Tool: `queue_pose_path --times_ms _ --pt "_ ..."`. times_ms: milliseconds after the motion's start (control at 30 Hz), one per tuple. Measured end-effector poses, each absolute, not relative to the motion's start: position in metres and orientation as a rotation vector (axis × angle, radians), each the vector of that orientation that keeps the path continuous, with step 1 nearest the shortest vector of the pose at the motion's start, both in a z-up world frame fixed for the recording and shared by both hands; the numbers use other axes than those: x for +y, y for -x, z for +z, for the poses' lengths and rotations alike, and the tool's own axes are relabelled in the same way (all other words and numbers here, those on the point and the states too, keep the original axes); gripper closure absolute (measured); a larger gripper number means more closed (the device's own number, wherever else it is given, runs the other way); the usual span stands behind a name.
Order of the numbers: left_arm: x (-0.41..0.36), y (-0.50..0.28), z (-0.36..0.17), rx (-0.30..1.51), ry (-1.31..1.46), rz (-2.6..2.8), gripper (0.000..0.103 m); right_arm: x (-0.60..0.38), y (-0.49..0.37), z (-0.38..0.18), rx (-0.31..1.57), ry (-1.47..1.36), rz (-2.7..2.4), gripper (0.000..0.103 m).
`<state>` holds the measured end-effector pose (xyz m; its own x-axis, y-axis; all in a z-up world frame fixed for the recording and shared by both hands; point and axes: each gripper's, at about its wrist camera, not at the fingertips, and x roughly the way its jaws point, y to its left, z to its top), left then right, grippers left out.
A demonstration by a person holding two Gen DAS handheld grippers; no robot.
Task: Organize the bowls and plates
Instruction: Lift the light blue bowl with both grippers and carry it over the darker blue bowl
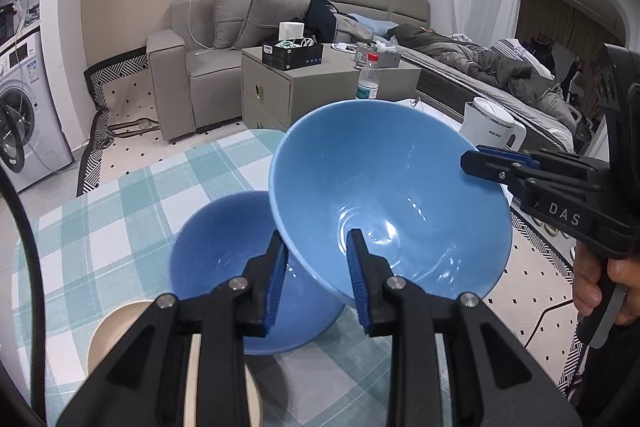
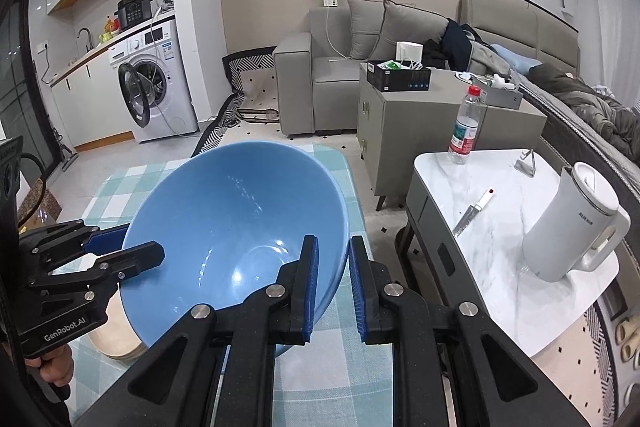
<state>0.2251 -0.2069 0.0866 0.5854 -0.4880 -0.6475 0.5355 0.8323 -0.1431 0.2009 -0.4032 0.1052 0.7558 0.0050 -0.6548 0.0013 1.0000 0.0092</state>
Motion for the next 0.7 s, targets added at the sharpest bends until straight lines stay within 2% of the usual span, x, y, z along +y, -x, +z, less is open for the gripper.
queue_pose_path --times_ms 700 --pt "-0.155 -0.254 0.085 0.738 -0.059 -0.460 0.075 -0.348 -0.250 0.097 0.736 0.004 0.108 0.087"
